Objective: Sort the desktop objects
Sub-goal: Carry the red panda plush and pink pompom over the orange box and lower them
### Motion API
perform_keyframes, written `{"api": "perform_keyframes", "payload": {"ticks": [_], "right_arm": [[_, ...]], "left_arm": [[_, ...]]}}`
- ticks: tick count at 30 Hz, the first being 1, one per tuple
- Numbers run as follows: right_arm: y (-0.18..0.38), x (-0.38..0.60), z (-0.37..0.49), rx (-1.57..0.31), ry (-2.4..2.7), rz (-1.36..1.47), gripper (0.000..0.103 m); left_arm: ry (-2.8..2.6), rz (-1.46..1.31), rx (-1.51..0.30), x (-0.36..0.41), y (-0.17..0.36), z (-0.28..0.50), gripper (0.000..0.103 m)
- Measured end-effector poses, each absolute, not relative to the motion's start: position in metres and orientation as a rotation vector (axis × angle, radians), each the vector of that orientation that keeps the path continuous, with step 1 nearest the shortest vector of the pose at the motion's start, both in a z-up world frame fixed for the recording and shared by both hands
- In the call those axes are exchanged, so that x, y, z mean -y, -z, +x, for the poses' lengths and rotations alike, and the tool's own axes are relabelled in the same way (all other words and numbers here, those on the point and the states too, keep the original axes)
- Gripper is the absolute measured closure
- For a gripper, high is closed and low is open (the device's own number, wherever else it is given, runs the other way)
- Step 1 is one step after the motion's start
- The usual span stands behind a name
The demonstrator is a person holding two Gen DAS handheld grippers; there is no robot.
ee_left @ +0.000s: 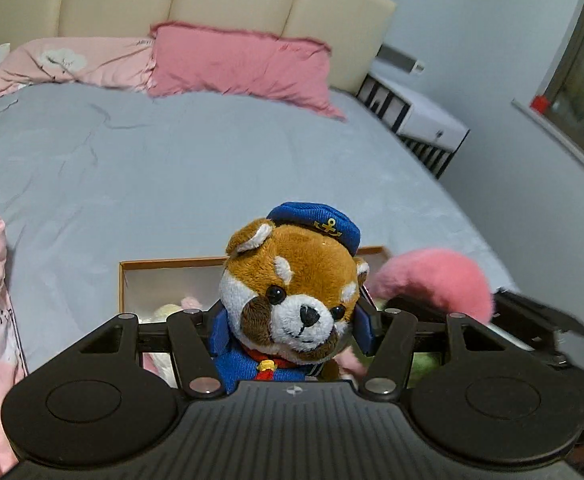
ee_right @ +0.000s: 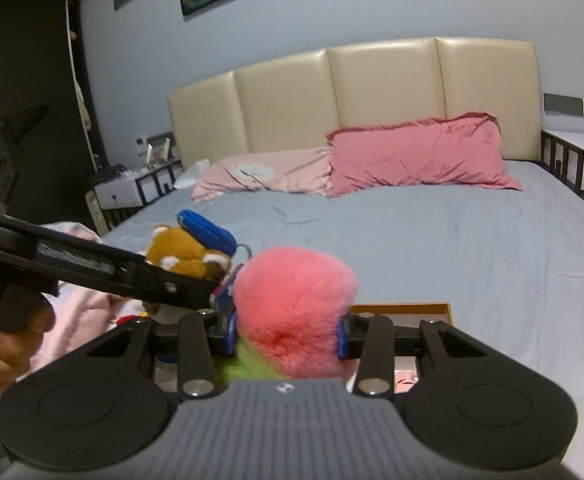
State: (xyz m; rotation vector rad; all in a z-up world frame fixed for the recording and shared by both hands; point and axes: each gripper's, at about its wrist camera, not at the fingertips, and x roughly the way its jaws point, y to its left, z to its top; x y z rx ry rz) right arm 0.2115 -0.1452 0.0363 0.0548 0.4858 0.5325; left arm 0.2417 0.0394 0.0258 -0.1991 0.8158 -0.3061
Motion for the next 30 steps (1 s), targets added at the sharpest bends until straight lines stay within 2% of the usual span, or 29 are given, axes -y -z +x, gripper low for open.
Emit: {"api": "perform_keyframes", "payload": {"ticks": [12, 24, 30], "right_arm": [[0.02, 0.124, 0.273, -0.653, -0.515, 0.002, 0.059], [0.031, 0.121, 0.279, -0.711, -0.491, -0.038, 0.059], [0.034, 0.116, 0.283, -0.741, -0.489, -0.055, 0.059]], "left_arm": [[0.248, -0.162, -0.977, -0.043, 0.042, 0.282, 0.035], [0.28, -0.137, -0.975, -0.045, 0.052, 0.282, 0.032], [0.294, -0.271, -0.985, -0.064, 0.052, 0.284, 0.029]]}}
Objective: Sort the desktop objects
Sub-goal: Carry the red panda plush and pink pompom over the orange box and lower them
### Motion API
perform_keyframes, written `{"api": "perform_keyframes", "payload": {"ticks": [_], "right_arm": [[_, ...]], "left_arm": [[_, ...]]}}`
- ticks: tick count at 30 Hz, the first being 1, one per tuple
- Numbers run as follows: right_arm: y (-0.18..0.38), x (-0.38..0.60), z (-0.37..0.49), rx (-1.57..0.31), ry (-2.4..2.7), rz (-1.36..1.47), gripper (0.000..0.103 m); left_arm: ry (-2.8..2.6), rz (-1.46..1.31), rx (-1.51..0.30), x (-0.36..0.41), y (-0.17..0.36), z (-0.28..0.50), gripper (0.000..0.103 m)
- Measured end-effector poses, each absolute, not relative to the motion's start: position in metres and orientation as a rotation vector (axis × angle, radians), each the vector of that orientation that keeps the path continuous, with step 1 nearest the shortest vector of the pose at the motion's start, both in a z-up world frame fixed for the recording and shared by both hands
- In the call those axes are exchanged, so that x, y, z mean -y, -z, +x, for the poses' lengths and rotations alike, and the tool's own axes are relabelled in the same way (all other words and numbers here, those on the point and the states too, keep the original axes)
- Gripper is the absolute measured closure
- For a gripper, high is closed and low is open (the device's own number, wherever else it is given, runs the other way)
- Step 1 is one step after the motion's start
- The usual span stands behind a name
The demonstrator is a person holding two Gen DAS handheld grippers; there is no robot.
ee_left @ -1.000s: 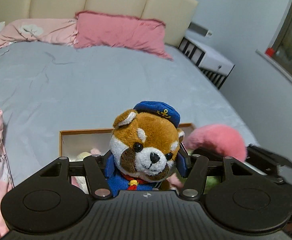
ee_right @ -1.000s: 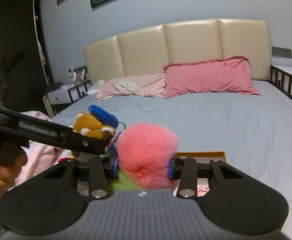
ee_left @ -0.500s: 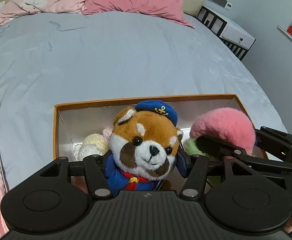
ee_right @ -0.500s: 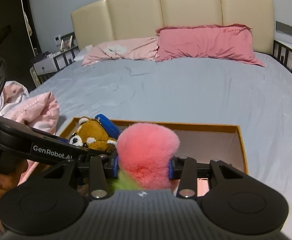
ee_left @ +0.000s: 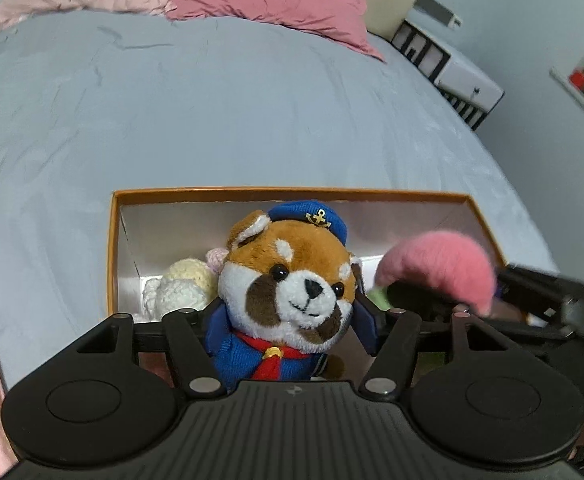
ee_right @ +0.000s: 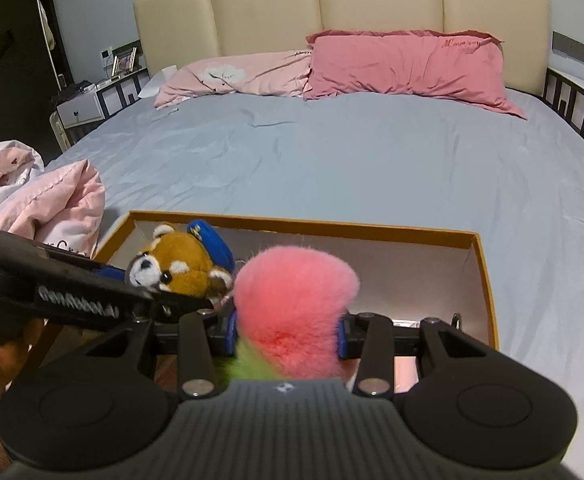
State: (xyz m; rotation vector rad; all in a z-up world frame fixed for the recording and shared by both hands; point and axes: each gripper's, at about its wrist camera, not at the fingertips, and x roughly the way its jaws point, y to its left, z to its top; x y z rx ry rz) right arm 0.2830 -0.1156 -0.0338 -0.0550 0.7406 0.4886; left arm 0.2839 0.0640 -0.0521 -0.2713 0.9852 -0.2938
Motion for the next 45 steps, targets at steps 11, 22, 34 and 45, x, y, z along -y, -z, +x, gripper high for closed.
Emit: {"api": "perform_keyframes", "payload": {"ticks": [11, 22, 34, 45], "right_arm": [[0.032, 0.111, 0.278, -0.739, -0.488, -0.105, 0.059], [0.023, 0.108, 0.27, -0.714, -0.477, -0.159, 0.059], [0.021, 0.113, 0.271, -0.715, -0.47, -0.161, 0.059], [0.041, 0.107, 0.298, -0.901, -0.386, -0.273, 0.059]], "left_arm": [[0.346, -0.326, -0.972, -0.072, 0.046, 0.281, 0.021], [0.343, -0.406, -0.89, -0.079, 0.038, 0.277, 0.018], [0.314, -0.429, -0.816, -0.085, 0.029, 0.275, 0.017], [0.244, -0.362, -0.924, -0.097, 0.035, 0.266, 0.032]]}}
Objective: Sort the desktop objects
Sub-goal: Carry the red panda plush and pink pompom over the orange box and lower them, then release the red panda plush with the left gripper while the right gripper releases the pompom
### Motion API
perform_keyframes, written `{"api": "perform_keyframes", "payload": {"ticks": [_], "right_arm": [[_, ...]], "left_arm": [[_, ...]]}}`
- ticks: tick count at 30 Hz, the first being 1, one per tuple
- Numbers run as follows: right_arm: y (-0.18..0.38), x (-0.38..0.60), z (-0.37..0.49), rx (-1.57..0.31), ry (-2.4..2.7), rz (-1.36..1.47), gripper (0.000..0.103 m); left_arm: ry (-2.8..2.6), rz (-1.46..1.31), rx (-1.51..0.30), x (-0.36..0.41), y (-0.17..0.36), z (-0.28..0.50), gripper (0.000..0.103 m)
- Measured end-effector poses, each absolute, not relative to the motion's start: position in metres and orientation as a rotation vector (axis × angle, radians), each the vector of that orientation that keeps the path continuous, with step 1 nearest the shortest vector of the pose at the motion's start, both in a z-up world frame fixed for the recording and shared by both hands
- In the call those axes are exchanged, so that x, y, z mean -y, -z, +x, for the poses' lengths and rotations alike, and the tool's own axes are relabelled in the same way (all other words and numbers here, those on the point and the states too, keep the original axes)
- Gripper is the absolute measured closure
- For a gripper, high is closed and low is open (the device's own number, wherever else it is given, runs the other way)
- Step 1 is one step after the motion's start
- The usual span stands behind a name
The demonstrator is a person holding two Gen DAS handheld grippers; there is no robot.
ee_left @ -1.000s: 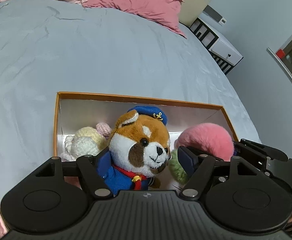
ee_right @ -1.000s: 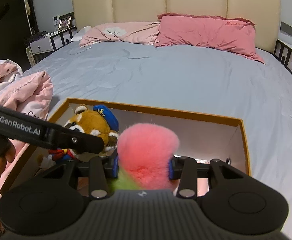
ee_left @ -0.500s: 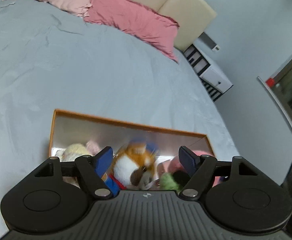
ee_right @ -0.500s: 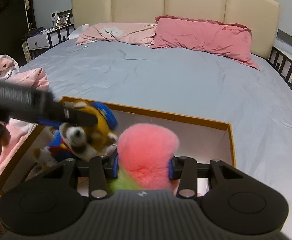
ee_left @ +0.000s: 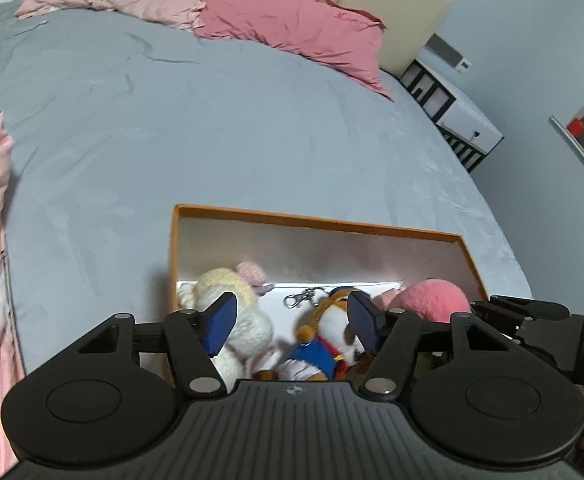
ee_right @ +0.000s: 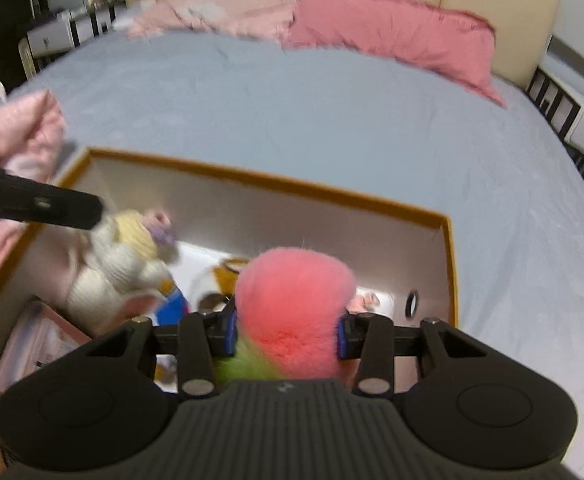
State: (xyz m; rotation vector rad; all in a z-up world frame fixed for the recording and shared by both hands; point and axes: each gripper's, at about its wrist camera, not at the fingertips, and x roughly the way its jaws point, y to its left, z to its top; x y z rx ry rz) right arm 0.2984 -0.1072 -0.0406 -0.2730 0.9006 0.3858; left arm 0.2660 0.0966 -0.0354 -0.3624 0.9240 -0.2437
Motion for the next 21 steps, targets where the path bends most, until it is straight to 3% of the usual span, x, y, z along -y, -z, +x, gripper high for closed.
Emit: {"api": "perform_keyframes", "payload": {"ticks": [6, 21], "right_arm": [[0.061, 0.083, 0.315, -0.931, -0.421, -0.421, 0.059], [0.069, 0.062, 0.329, -0.927, -0.568, -0.363, 0.059]], "left_arm": [[0.23, -0.386, -0.934, -0.106, 0.038, 0.266, 0.032], [0.21, -0.388, -0.93, -0.109, 0.044, 0.268, 0.033]]}}
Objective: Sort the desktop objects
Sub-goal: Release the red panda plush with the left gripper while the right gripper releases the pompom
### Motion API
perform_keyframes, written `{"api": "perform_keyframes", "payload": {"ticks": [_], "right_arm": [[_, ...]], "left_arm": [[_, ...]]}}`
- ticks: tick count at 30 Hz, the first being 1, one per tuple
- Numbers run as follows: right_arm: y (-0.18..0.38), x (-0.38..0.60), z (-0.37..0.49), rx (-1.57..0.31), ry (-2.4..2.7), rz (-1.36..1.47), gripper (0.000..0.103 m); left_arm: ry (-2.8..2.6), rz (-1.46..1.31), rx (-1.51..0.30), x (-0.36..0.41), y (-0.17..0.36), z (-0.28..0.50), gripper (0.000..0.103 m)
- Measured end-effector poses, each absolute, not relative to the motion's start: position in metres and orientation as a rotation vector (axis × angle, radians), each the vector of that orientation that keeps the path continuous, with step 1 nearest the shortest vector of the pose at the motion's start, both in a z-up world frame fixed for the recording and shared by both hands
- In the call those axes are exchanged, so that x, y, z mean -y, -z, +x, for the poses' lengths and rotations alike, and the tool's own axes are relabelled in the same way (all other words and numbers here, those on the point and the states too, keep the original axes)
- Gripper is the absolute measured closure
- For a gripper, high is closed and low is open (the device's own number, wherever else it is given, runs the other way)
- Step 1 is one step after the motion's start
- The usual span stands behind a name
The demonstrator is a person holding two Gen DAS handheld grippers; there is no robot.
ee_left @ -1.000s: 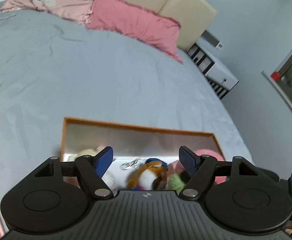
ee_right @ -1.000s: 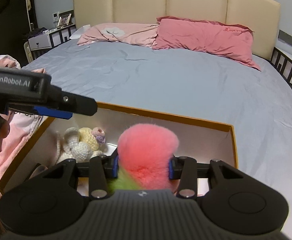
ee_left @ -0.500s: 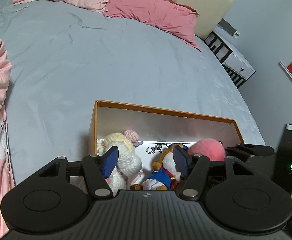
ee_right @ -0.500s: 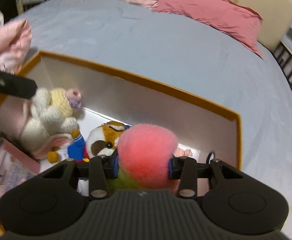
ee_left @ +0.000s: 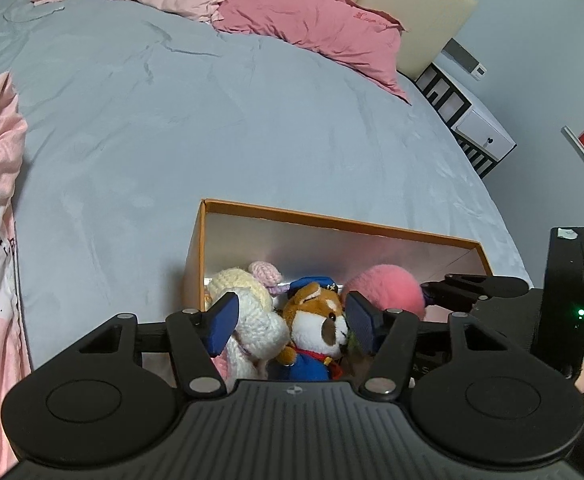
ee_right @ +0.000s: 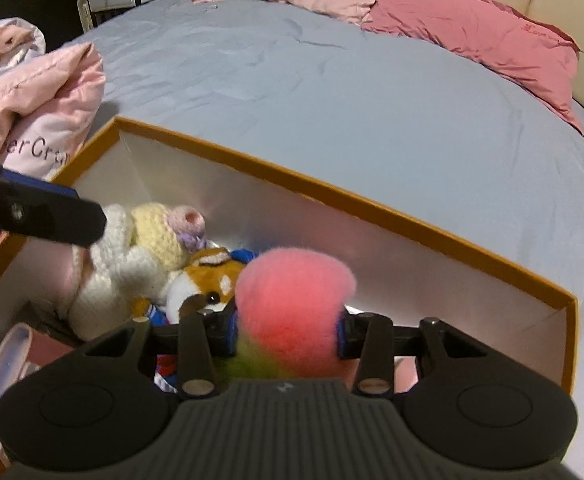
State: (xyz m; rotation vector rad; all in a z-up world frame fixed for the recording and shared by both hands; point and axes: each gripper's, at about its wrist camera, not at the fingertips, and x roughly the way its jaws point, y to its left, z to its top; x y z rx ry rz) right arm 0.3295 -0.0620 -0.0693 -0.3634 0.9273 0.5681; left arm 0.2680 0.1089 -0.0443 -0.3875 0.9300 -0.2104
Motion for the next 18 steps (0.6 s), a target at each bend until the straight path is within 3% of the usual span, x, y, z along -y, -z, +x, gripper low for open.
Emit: {"api": "perform_keyframes", "payload": {"ticks": [18], "right_arm": [[0.057, 0.077, 0.32, -0.931, -0.471, -0.372, 0.058]], "left_arm": [[0.221, -0.325, -0.908, -0.096, 0.041, 0.266, 0.033]]}}
